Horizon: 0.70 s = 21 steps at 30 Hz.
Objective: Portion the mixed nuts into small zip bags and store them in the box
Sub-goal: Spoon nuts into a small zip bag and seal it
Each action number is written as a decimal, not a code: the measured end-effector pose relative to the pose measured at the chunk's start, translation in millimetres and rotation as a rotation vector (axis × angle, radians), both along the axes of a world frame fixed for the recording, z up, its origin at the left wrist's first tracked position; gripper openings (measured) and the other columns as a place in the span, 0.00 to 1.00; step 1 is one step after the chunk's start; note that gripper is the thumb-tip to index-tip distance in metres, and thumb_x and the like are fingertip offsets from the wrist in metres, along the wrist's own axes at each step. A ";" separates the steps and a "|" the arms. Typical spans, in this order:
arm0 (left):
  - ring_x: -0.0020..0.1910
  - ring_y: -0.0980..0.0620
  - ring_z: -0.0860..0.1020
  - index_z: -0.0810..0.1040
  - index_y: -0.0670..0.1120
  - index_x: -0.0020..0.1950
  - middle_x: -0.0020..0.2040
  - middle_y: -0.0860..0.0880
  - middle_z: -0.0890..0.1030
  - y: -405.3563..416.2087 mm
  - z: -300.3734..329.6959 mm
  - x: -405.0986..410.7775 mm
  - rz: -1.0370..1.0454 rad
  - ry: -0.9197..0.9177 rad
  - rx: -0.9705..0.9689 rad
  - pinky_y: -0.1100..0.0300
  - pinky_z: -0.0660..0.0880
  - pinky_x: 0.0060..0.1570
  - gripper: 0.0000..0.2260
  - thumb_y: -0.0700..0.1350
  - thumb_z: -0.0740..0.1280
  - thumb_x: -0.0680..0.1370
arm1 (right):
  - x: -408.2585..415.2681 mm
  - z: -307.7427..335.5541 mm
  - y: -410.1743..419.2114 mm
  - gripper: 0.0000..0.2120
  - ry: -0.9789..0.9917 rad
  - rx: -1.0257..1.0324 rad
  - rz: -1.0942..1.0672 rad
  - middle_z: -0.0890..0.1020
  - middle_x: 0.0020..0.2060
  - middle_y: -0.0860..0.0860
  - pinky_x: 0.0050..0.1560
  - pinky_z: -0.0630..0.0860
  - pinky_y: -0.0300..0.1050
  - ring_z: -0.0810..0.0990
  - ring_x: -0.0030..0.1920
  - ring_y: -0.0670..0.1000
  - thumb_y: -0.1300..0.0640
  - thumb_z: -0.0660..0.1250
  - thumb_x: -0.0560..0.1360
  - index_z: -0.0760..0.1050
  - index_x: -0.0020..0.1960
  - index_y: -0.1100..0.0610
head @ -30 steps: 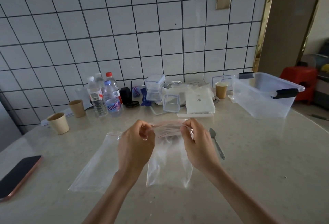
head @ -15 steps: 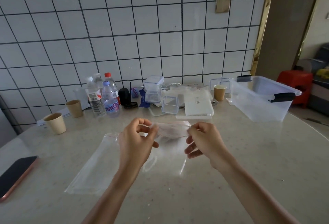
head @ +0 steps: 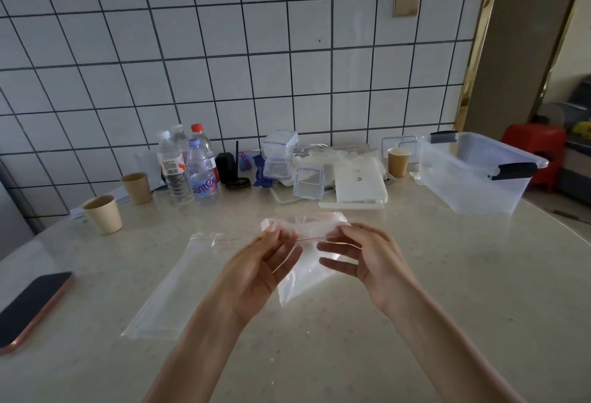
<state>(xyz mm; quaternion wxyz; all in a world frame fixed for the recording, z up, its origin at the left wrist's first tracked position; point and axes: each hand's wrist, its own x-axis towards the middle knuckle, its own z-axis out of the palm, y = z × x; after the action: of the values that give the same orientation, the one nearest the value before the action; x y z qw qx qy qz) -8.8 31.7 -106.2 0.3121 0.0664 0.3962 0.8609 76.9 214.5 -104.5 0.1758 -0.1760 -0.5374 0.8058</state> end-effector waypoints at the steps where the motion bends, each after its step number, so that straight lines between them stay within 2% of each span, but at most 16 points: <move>1: 0.45 0.50 0.87 0.85 0.42 0.51 0.46 0.44 0.86 0.4 -1.8 0.1 -0.017 -0.010 -0.005 0.52 0.85 0.48 0.05 0.41 0.73 0.77 | -0.1 -0.4 -0.1 0.12 0.045 -0.067 0.023 0.86 0.48 0.64 0.48 0.85 0.56 0.88 0.51 0.62 0.63 0.62 0.83 0.83 0.52 0.68; 4: 0.39 0.53 0.83 0.88 0.46 0.48 0.41 0.48 0.83 3.7 -4.9 1.7 -0.051 0.042 -0.091 0.53 0.83 0.47 0.05 0.44 0.72 0.78 | -1.3 -2.3 -3.7 0.14 0.136 -0.222 0.095 0.87 0.46 0.62 0.50 0.85 0.54 0.87 0.48 0.59 0.63 0.60 0.83 0.83 0.48 0.65; 6: 0.37 0.53 0.82 0.89 0.47 0.45 0.41 0.47 0.83 7.1 -4.3 2.8 -0.038 0.075 -0.144 0.55 0.82 0.44 0.08 0.44 0.70 0.78 | -3.2 -7.5 -6.1 0.16 0.146 -0.220 0.112 0.86 0.42 0.61 0.49 0.84 0.55 0.87 0.44 0.58 0.62 0.59 0.83 0.84 0.45 0.63; 8: 0.37 0.53 0.82 0.89 0.46 0.45 0.43 0.46 0.84 9.2 -3.4 3.3 -0.030 0.071 -0.157 0.55 0.81 0.40 0.10 0.44 0.68 0.79 | -4.3 -12.6 -6.2 0.17 0.148 -0.188 0.126 0.86 0.42 0.61 0.47 0.84 0.55 0.86 0.42 0.57 0.62 0.58 0.81 0.85 0.47 0.63; 11: 0.34 0.50 0.80 0.84 0.40 0.49 0.43 0.43 0.82 9.3 -1.5 3.1 -0.057 -0.014 -0.112 0.54 0.80 0.37 0.09 0.42 0.66 0.77 | -2.3 -14.2 -3.0 0.18 0.186 -0.172 0.197 0.85 0.41 0.60 0.47 0.83 0.53 0.85 0.41 0.55 0.61 0.57 0.77 0.86 0.40 0.59; 14: 0.37 0.48 0.80 0.83 0.39 0.49 0.46 0.42 0.83 7.2 -0.6 3.2 -0.142 -0.077 -0.010 0.53 0.80 0.41 0.11 0.43 0.66 0.75 | 0.0 -14.7 1.9 0.16 0.183 -0.234 0.312 0.85 0.48 0.62 0.49 0.82 0.53 0.85 0.44 0.55 0.60 0.59 0.73 0.86 0.45 0.61; 18: 0.42 0.47 0.82 0.85 0.39 0.50 0.49 0.42 0.84 5.8 -8.2 2.2 -0.218 -0.038 0.053 0.53 0.80 0.47 0.13 0.45 0.66 0.75 | 3.3 -15.5 6.9 0.19 0.202 -0.354 0.413 0.84 0.54 0.63 0.53 0.81 0.52 0.84 0.48 0.56 0.58 0.61 0.72 0.83 0.56 0.65; 21: 0.43 0.48 0.82 0.85 0.40 0.54 0.48 0.43 0.84 4.6 -13.1 0.0 -0.245 -0.017 0.084 0.52 0.80 0.48 0.13 0.46 0.68 0.76 | 6.0 -17.2 8.4 0.14 0.267 -0.381 0.418 0.85 0.49 0.58 0.53 0.80 0.50 0.84 0.47 0.54 0.57 0.62 0.75 0.85 0.48 0.61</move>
<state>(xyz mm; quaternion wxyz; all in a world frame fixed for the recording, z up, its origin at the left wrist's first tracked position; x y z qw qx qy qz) -8.7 36.3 -119.3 0.4150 0.1201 0.3460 0.8329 82.9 223.0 -121.8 0.0394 0.0161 -0.3735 0.9266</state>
